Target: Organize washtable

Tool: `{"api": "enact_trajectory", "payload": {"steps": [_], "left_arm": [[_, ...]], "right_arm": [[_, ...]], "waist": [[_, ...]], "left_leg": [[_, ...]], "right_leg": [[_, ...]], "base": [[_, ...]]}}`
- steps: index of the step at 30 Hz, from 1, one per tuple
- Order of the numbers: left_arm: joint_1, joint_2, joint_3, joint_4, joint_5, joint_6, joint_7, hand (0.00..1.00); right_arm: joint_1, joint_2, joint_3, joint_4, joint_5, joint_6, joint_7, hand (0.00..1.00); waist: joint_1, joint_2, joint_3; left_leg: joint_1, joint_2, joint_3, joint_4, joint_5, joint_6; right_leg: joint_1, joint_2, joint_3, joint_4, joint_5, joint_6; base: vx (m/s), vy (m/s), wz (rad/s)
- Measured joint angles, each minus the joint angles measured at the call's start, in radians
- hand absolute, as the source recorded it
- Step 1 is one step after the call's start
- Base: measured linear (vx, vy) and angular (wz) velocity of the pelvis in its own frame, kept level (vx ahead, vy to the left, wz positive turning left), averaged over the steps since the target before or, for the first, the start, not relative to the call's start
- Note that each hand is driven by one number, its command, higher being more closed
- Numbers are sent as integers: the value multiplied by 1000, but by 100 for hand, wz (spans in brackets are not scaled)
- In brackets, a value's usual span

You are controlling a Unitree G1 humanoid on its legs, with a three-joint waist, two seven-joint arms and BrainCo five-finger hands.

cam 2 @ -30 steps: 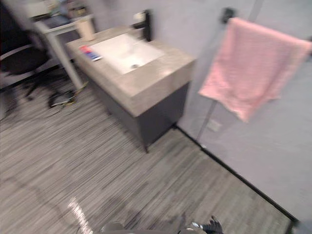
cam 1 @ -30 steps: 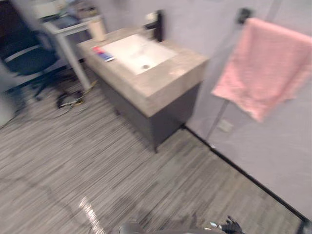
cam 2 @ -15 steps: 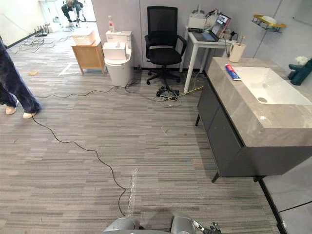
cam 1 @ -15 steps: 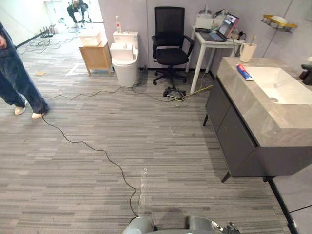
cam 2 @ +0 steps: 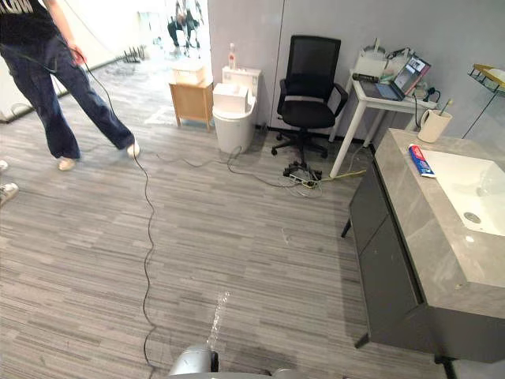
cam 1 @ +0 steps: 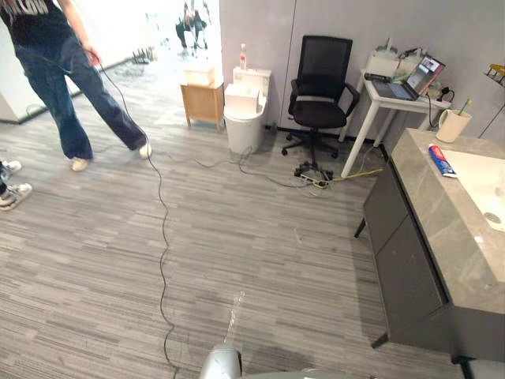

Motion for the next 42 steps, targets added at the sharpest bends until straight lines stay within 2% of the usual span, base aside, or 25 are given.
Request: {"api": "enact_trajectory", "payload": {"steps": [3,5,8,9,10,11,13,14,15,17,20,21,24,26,27,28,29,30,32,33,35,38,40,41,42], "left_arm": [[-13,-1,-19,-1,-2,-7,2,0],[-13,0,-26,-2,-5,-15,2,0],[-17,37,-57,13,13,-17,3,0],[-26,49,-59,20,14,-19,7,0],[-26,57,-71,28,19,-17,22,0],[-20,60,-81,27,26,-17,24,0],[-19,77,-112,24,60,-16,22,0],[-20,78,-114,24,62,-16,22,0],[-37,83,-125,20,74,-17,19,0],[-59,84,-125,22,74,-17,20,0],[-67,85,-131,27,74,-17,21,0],[-66,85,-131,27,74,-18,23,0],[-62,83,-135,32,81,-17,21,0],[-45,65,-134,46,99,-17,18,0],[-47,38,-117,39,109,-17,13,0],[-48,14,-82,23,110,-16,5,0],[-48,10,-67,17,109,-16,2,0],[-44,16,-50,13,110,-16,0,0],[-28,29,-41,-1,107,-14,5,0],[-18,33,-45,-7,104,-14,23,0],[-14,28,-45,-21,91,-15,43,0],[-20,14,-50,-48,90,-23,45,0],[-27,13,-57,-45,89,-26,46,0],[-24,12,-59,-41,89,-28,48,0],[-14,0,-68,-19,89,-28,54,0]], "right_arm": [[6,-3,7,0,1,-8,-2,0],[13,-3,14,0,-1,-12,-3,0],[33,22,14,-19,-5,-18,0,0],[22,31,4,-31,-4,-20,0,0],[16,37,-11,-49,-3,-23,3,0],[16,38,-17,-49,-3,-24,8,0],[27,45,-27,-49,-2,-30,19,0],[27,45,-27,-48,-2,-31,19,0],[29,48,-27,-49,-1,-38,20,0],[23,49,-26,-48,0,-48,21,0],[13,47,-28,-45,1,-46,22,0],[12,48,-28,-44,0,-42,22,0],[29,45,-32,-43,0,-32,23,0],[45,29,-33,-42,-3,-22,34,0],[40,4,-27,-45,-15,-17,43,0],[34,-3,-24,-48,-36,-16,43,0],[35,-4,-23,-48,-41,-16,42,0],[15,-9,-15,-44,-41,-11,40,0],[5,-9,18,-31,-56,-6,40,0],[2,-4,36,-15,-84,-5,37,0],[-1,-5,60,-10,-117,-5,37,0],[-24,-16,105,-12,-115,-5,35,0],[-36,-11,101,-12,-112,-10,33,0],[-34,-15,99,-12,-110,-13,32,0],[-28,-26,98,-24,-110,-16,37,0]], "waist": [[21,3,7],[32,12,7],[35,-30,-18],[43,-51,-14],[37,-54,-9],[24,-54,-6],[9,-56,-6],[8,-55,-6],[-10,-56,-5],[-15,-58,-4],[-32,-55,-3],[-33,-56,-1],[-42,-56,-9],[-57,-30,-45],[-55,18,-61],[-42,36,-58],[-33,36,-57],[-27,35,-47],[-26,15,-31],[-6,-4,-29],[14,-15,-27],[20,-12,-10],[20,-18,-7],[30,-8,-10],[53,16,-19]], "left_leg": [[56,13,-103,-315,-5,-33],[74,13,-104,-312,17,-43],[85,-48,-35,-272,-35,20],[103,-70,30,-274,-49,43],[138,-91,71,-275,-61,63],[162,-100,82,-279,-75,84],[250,-123,101,-321,-95,113],[254,-123,101,-324,-95,113],[272,-120,88,-347,-99,119],[279,-110,75,-363,-105,114],[294,-76,53,-372,-137,82],[315,-56,51,-379,-157,62],[424,-20,47,-420,-221,12],[445,24,6,-343,-229,-17],[359,50,-62,-96,-190,-12],[273,65,-119,103,-54,-46],[240,79,-121,189,24,-65],[176,114,-86,360,44,-67],[106,125,-32,503,36,-67],[66,102,3,504,31,-59],[-18,71,29,419,18,-38],[-125,34,65,75,-2,-7],[-139,-11,43,-131,8,-13],[-126,-35,0,-252,27,-35],[-93,-34,-13,-308,68,-26]], "right_leg": [[-13,1,10,37,23,35],[-26,-14,23,108,21,34],[-70,-84,75,234,-6,27],[-161,-129,95,465,-39,-23],[-237,-168,87,697,-16,-75],[-247,-177,78,760,6,-86],[-233,-173,49,834,36,-60],[-233,-171,46,835,31,-57],[-253,-160,-4,816,-26,-13],[-282,-162,-65,698,-70,10],[-309,-177,-120,476,-71,25],[-300,-194,-157,382,-67,19],[-275,-240,-242,376,-25,-36],[-249,-187,-265,394,-6,-67],[-246,-124,-267,421,-62,-86],[-228,-65,-242,421,-96,-106],[-217,-39,-221,419,-109,-116],[-178,14,-179,409,-132,-141],[-92,58,-102,371,-154,-153],[-29,66,-40,324,-155,-153],[58,65,15,233,-142,-135],[215,47,68,98,-142,-115],[251,19,75,92,-165,-73],[269,-1,87,123,-191,-27],[264,-15,106,224,-226,24]], "base": [[52,142,-9],[78,270,-22],[159,300,-42],[143,248,-70],[173,287,-66],[121,184,-47],[134,122,-26],[155,36,5],[165,-26,18],[250,-94,21],[231,-142,15],[286,-212,8],[473,-313,-2],[579,-288,-8],[621,-269,-62],[741,-301,-100],[593,-250,-132],[710,-267,-135],[524,-148,-132],[531,-59,-130],[577,-18,-107],[593,148,-44],[435,183,-34],[707,337,-83],[737,365,-109]]}}
